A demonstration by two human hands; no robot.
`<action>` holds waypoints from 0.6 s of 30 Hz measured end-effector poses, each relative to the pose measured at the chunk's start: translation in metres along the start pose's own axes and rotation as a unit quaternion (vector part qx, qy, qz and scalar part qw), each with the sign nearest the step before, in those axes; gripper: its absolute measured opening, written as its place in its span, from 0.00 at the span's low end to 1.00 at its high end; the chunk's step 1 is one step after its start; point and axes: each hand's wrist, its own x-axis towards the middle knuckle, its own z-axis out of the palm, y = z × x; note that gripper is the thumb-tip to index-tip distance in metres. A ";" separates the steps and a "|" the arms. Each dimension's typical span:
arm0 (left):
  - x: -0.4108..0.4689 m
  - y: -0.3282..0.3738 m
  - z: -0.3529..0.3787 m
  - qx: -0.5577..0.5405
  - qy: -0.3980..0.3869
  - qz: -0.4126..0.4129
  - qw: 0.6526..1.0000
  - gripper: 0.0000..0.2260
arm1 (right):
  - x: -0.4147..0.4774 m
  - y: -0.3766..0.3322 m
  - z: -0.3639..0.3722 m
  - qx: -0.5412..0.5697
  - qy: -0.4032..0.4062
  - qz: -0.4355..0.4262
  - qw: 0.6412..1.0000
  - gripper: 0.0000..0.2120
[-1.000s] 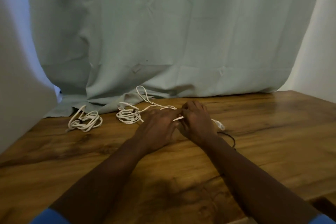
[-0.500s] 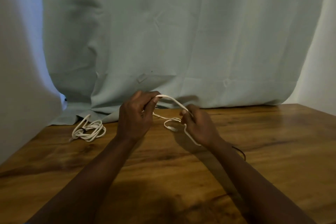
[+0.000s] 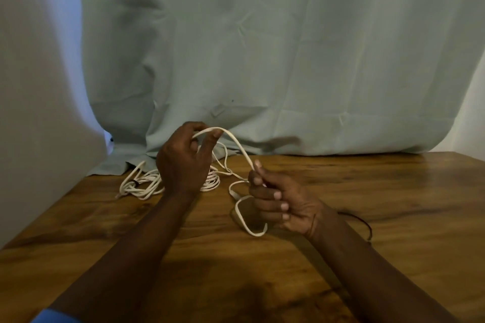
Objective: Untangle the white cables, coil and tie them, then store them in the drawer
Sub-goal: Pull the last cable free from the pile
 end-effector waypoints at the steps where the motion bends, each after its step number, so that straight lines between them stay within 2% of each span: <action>1: 0.000 0.000 0.000 -0.001 0.000 -0.044 0.999 0.20 | 0.001 0.004 0.002 -0.017 -0.005 0.016 1.000 0.17; 3: -0.003 -0.001 0.004 0.006 -0.009 -0.096 0.995 0.18 | 0.001 0.009 0.008 -0.049 -0.013 0.036 0.998 0.20; 6: -0.010 -0.002 0.011 0.042 -0.028 -0.088 0.995 0.16 | 0.003 0.009 0.018 -0.106 0.006 0.005 0.994 0.19; 8: -0.016 -0.003 0.015 0.111 -0.059 -0.020 0.992 0.14 | 0.005 0.000 0.027 -0.100 0.033 -0.068 0.992 0.18; 10: -0.026 -0.004 0.021 0.183 -0.130 0.076 0.971 0.14 | 0.009 -0.015 0.037 -0.062 0.066 -0.154 0.984 0.19; 12: -0.034 0.000 0.025 0.210 -0.198 0.137 0.948 0.15 | 0.015 -0.031 0.046 -0.037 0.097 -0.219 0.970 0.19; 15: -0.039 0.009 0.030 0.175 -0.250 0.190 0.933 0.09 | 0.023 -0.049 0.048 -0.092 0.173 -0.295 0.935 0.18; 18: -0.046 0.022 0.032 0.139 -0.317 0.225 0.911 0.11 | 0.030 -0.057 0.033 -0.208 0.260 -0.364 0.870 0.18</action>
